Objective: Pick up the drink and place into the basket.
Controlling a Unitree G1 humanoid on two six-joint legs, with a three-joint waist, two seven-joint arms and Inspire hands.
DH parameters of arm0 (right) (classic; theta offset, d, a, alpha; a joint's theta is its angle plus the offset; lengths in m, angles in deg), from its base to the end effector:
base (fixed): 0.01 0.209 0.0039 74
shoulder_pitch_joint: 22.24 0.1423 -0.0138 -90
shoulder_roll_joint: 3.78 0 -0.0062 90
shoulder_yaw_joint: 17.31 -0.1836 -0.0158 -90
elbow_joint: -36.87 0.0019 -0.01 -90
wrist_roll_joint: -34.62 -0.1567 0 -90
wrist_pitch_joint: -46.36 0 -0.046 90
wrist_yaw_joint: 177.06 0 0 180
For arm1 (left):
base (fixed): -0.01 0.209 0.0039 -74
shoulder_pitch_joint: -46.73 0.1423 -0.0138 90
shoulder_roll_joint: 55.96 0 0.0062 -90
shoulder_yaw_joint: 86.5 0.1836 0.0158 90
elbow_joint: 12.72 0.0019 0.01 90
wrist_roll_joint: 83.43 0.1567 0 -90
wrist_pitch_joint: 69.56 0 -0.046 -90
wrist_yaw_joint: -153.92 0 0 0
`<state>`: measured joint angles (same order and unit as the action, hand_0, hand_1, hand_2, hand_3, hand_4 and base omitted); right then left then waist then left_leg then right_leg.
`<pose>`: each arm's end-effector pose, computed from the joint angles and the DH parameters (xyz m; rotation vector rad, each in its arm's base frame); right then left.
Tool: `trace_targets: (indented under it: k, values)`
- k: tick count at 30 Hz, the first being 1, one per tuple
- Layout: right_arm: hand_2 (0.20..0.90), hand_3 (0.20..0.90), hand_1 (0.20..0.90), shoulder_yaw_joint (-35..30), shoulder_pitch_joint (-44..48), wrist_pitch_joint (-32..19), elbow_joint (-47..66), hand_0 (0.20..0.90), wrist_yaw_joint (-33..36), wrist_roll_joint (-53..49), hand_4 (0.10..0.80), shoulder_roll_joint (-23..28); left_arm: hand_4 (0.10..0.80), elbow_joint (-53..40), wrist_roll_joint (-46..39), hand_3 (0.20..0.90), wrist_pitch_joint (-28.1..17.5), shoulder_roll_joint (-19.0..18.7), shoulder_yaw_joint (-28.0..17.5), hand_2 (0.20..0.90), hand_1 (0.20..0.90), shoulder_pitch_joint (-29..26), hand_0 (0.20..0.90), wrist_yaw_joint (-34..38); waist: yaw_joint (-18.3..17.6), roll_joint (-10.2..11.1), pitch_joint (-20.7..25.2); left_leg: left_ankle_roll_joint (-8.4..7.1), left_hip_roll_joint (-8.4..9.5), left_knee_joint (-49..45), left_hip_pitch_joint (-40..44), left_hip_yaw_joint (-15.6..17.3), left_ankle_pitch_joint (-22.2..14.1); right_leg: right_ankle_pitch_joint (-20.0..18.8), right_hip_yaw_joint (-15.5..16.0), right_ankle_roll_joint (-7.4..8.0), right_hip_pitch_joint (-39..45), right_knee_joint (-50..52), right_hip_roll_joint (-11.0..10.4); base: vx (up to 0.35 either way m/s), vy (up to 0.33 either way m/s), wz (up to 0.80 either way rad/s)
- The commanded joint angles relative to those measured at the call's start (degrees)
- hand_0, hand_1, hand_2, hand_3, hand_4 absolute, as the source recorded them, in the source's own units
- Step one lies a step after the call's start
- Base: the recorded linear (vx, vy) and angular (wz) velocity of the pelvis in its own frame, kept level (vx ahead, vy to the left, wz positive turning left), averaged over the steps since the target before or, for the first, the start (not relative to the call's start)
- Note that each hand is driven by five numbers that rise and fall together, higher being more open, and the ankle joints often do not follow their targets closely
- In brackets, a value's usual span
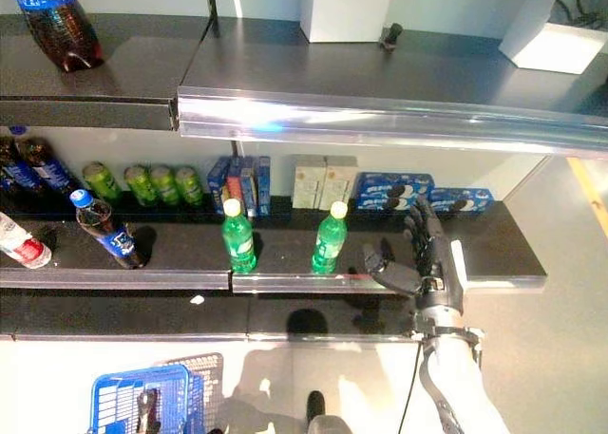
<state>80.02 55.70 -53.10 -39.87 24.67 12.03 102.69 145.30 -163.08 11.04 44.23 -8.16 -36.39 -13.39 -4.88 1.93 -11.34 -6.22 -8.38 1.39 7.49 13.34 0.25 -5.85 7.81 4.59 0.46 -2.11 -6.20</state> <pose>0.1794 -0.2134 0.0686 -0.1005 -0.1263 -0.1906 0.0367 0.2123 -0.1406 -1.0353 0.8916 1.3814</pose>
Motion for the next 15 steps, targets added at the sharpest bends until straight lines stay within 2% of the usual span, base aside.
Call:
trace_targets:
  k: [1, 6, 8, 15]
  values:
    - [0.900, 0.900, 0.900, -0.5, 9.5, -8.2, 3.1, 0.900, 4.4, 1.7, 0.800, -0.1, 0.100, -3.4, -1.1, 0.200, -6.3, -3.4, 0.2, 0.300, 0.300, -0.2, 0.300, 0.5, 1.5, 0.6, -3.4, 2.04, 0.45, -12.8, -6.8, -3.7, -5.4, 9.0, 0.9, 1.63, -1.5, 12.1, -3.4, -0.064, 0.010, 0.04]
    - [0.900, 0.900, 0.900, 2.0, 14.9, -8.1, 0.8, 0.900, 6.6, 2.3, 0.800, -0.1, 0.100, -4.6, -2.4, 0.200, -6.6, -3.5, 2.9, 0.300, 0.300, -2.3, 0.300, 1.6, 2.5, 0.0, -5.7, 2.06, 0.97, -14.4, -8.9, -4.9, -5.3, 9.4, 1.3, 0.99, -2.5, 13.4, -3.6, -0.060, 0.016, 0.09]
    - [0.900, 0.900, 0.900, 2.8, 16.4, -7.6, -0.3, 0.900, 6.3, -0.4, 0.800, 0.0, 0.100, -4.6, -2.3, 0.200, -6.4, -3.5, 3.3, 0.300, 0.300, -2.5, 0.300, 1.5, 3.1, -0.3, -6.5, 2.02, 1.18, -15.2, -9.5, -5.4, -5.3, 9.5, 1.7, 0.72, -2.6, 13.8, -3.7, -0.007, 0.020, 0.07]
    - [0.900, 0.900, 0.900, 4.3, 21.0, -7.0, -3.2, 0.900, 7.6, 0.2, 0.800, -1.0, 0.100, -5.0, -3.2, 0.200, -5.7, -3.9, 4.5, 0.300, 0.300, -3.8, 0.300, 1.2, 4.3, -1.0, -9.6, 1.97, 1.56, -18.6, -13.1, -6.9, -5.3, 10.1, 2.3, -0.16, -4.6, 16.3, -4.0, -0.026, 0.013, 0.05]
